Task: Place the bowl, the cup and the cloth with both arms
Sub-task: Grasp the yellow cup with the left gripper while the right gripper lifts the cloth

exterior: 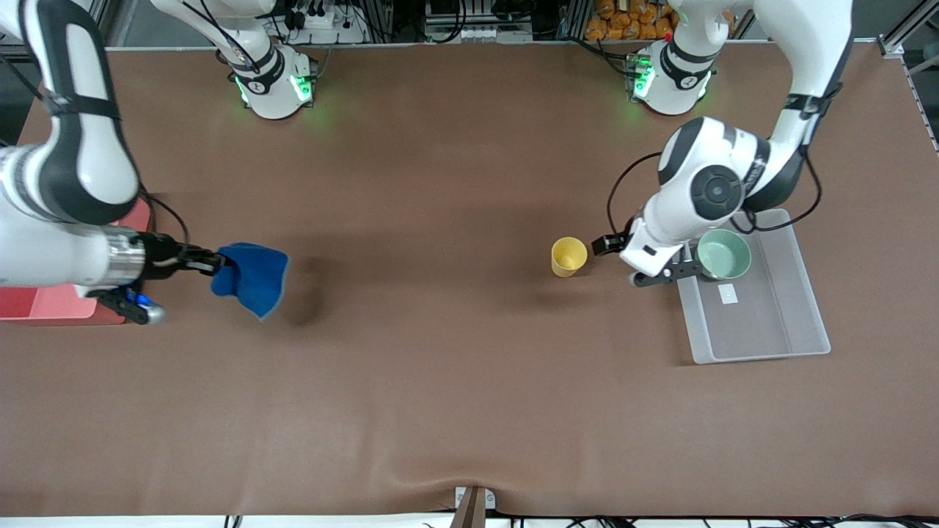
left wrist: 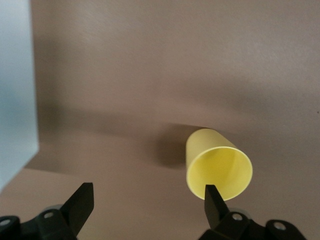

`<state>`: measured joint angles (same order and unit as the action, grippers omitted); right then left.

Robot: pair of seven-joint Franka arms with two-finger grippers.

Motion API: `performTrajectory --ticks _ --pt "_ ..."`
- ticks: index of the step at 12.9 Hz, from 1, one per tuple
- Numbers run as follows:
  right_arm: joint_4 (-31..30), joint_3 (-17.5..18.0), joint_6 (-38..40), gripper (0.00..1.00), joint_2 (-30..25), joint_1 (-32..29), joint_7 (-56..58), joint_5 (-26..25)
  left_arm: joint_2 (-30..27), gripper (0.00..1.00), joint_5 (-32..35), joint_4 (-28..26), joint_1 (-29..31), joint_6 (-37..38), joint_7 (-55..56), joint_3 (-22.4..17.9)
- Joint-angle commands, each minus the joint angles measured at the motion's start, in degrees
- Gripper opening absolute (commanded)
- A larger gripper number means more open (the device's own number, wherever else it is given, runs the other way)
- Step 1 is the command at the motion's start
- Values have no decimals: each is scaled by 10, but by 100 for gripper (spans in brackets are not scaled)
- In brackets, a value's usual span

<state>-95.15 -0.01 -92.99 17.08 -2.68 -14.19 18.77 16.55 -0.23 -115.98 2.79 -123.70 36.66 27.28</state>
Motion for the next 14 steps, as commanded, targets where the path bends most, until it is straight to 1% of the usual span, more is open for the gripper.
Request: performTrajectory --ticks 1,3,4,5,6,7,8,9,10,11,14 --pt "36 6 39 0 -1 -33 38 -15 38 90 0 7 -28 -46 49 -3" --pt "56 6 57 0 -1 -43 70 -59 71 83 19 7 -37 -86 75 -4" --pt "61 6 60 0 -1 -49 85 -76 82 76 34 6 -38 -93 83 -3" --pt "64 6 60 0 -1 -57 101 -86 93 66 43 6 -40 -93 85 -3" --pt "66 6 60 0 -1 -68 120 -98 93 60 47 -1 -45 -93 86 -3" --pt "69 6 60 0 -1 -80 142 -108 89 59 47 -8 -46 -93 88 -3" --pt "73 5 60 0 1 -93 166 -122 88 53 48 -15 -46 -93 94 -3" --pt "78 6 59 0 2 -104 194 -148 87 34 49 -18 -47 -93 97 -3" --pt "87 6 57 0 5 -115 222 -181 88 12 48 -17 -46 -93 97 -3" --pt "90 6 53 0 6 -128 251 -203 86 0 49 -16 -46 -93 97 -3" --pt "89 5 19 0 12 -194 348 -211 69 0 50 -14 -40 -89 94 -6"
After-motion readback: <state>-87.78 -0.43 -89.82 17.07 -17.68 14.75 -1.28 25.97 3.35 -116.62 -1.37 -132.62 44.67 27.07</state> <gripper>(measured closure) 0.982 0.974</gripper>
